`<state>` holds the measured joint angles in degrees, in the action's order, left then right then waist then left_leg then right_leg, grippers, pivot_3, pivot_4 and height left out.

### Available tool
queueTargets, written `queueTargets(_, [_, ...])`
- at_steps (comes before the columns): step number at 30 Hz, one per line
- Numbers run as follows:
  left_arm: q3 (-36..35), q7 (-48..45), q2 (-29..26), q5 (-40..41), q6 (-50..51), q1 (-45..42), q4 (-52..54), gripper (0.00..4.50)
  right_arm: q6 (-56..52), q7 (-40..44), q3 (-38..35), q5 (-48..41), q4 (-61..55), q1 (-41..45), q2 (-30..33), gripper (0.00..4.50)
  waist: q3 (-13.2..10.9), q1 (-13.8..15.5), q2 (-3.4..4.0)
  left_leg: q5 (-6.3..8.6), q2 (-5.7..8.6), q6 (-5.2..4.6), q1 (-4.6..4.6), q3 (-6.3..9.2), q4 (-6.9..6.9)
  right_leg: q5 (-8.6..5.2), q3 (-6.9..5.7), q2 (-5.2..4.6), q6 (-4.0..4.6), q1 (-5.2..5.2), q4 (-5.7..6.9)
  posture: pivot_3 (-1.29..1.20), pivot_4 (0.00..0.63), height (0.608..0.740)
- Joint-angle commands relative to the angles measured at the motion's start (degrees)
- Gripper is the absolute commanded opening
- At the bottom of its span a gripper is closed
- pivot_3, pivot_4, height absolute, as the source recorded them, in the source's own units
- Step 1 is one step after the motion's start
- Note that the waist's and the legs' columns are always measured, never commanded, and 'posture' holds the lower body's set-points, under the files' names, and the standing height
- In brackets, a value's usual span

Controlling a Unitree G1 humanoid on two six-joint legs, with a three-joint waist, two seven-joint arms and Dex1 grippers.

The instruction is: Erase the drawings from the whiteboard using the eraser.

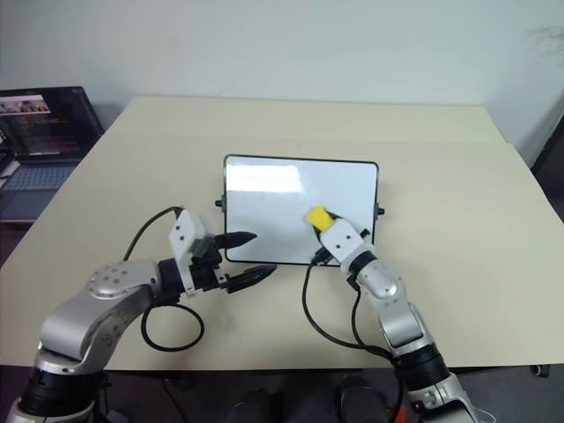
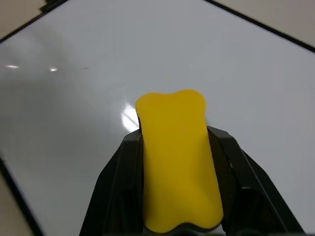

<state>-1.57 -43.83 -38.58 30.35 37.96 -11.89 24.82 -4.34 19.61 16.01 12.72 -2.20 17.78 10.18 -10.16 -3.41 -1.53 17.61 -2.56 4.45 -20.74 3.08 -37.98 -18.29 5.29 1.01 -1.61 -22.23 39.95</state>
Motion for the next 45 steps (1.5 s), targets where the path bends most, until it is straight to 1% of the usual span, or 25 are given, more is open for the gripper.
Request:
queueTargets(1, [-0.89, 0.15, 0.22, 0.38, -0.76, -0.34, 1.05, 4.5, 1.19, 1.97, 0.56, -1.84, -2.77, -1.21, 0.33, 1.43, 0.0, 0.08, 0.0, 0.0, 0.01, 0.0, -0.01, 0.0, 0.0, 0.0, -0.01, 0.0, 0.0, 0.0, 0.0, 0.0, 0.15, 0.74])
queueTargets(4, [-0.5, -0.16, 0.31, 0.36, -0.91, -0.6, 0.85, 4.5, 2.04, 2.3, -0.42, -3.2, -8.18, -2.21, 0.41, 1.43, -0.04, 0.16, 0.02, 0.0, 0.01, 0.0, -0.08, 0.0, 0.01, 0.0, -0.01, 0.0, 0.0, -0.06, -0.04, 0.0, 0.15, 0.74])
queueTargets(9, [1.88, -3.77, -0.86, 0.07, -1.76, -1.07, 1.66, 4.5, 1.06, -0.9, -4.99, -4.0, -17.97, -6.08, 1.01, 1.43, -0.03, 0.33, 0.03, 0.01, -0.01, 0.01, -0.18, 0.07, 0.06, -0.01, -0.07, 0.0, 0.0, -0.07, -0.17, 0.0, 0.15, 0.74])
queueTargets(13, [3.69, -6.79, -1.5, 1.06, -1.61, -2.45, 2.84, 4.5, 0.08, -5.85, -10.47, -3.17, -24.24, -10.06, 0.33, 1.43, -0.04, 0.52, 0.02, 0.01, 0.0, 0.01, -0.18, 0.07, 0.07, -0.01, -0.09, -0.01, 0.0, -0.06, -0.2, 0.0, 0.15, 0.74])
queueTargets(16, [5.34, -9.11, -1.69, 0.3, -3.28, -3.8, 2.91, 4.5, -1.34, -10.42, -15.75, -1.89, -26.17, -13.01, -0.06, 1.43, -0.03, 0.6, 0.02, 0.01, 0.01, 0.01, -0.18, 0.05, 0.06, -0.01, -0.08, -0.01, 0.0, -0.06, -0.18, 0.0, 0.15, 0.74])
queueTargets(18, [6.2, -9.79, -1.29, -1.03, -5.25, -4.99, 2.01, 4.5, -5.0, -12.37, -18.35, -0.8, -25.83, -14.18, 0.05, 1.43, -0.03, 0.62, 0.02, 0.01, 0.03, 0.01, -0.17, 0.01, 0.06, -0.01, -0.05, 0.0, 0.0, -0.05, -0.18, 0.0, 0.15, 0.74])
queueTargets(22, [7.58, -11.38, -0.63, -3.49, -10.15, -7.34, -0.26, 4.5, -14.09, -15.19, -23.06, -1.72, -24.6, -14.37, -1.07, 1.43, -0.04, 0.65, 0.04, 0.01, 0.03, 0.01, -0.15, 0.0, 0.06, -0.02, -0.03, 0.04, 0.0, -0.06, -0.15, 0.0, 0.15, 0.74])
queueTargets(25, [8.39, -12.26, -0.12, -3.99, -11.47, -8.46, -1.11, 4.5, -20.29, -14.96, -23.79, -2.5, -23.54, -13.92, -1.45, 1.43, -0.04, 0.4, 0.04, 0.01, 0.02, 0.0, -0.14, -0.05, 0.06, -0.02, 0.03, 0.22, 0.0, -0.06, -0.15, 0.0, 0.15, 0.74])
queueTargets(31, [10.88, -14.0, 1.61, -4.19, -12.47, -10.36, -1.27, 4.5, -28.69, -14.88, -25.5, -6.46, -19.99, -12.33, -3.07, 1.43, -0.05, 0.36, 0.05, 0.01, 0.01, 0.0, -0.16, -0.06, 0.06, -0.02, 0.04, 0.25, 0.01, -0.07, -0.16, 0.0, 0.15, 0.74])
queueTargets(34, [11.28, -14.25, 2.0, -4.46, -12.68, -10.76, -1.42, 4.5, -31.15, -15.35, -26.2, -7.61, -18.77, -11.38, -3.08, 1.43, -0.05, 0.36, 0.06, 0.01, 0.01, -0.01, -0.16, -0.05, 0.06, -0.02, 0.04, 0.25, 0.01, -0.07, -0.16, 0.0, 0.15, 0.74])
queueTargets(37, [11.46, -14.46, 2.32, -4.8, -12.85, -10.99, -1.8, 4.5, -32.52, -16.71, -28.44, -9.21, -17.49, -10.22, -3.63, 1.43, -0.05, 0.34, 0.06, 0.01, 0.01, -0.01, -0.16, -0.05, 0.07, -0.02, 0.04, 0.26, 0.01, -0.07, -0.16, 0.0, 0.15, 0.74])
queueTargets(45, [11.14, -14.19, 2.79, -4.68, -12.5, -10.48, -1.77, 4.5, -32.18, -17.71, -30.83, -11.39, -13.66, -8.1, -2.33, 1.43, -0.05, 0.29, 0.06, 0.01, 0.01, -0.01, -0.16, -0.05, 0.07, -0.02, 0.04, 0.26, 0.01, -0.07, -0.16, 0.0, 0.15, 0.74])
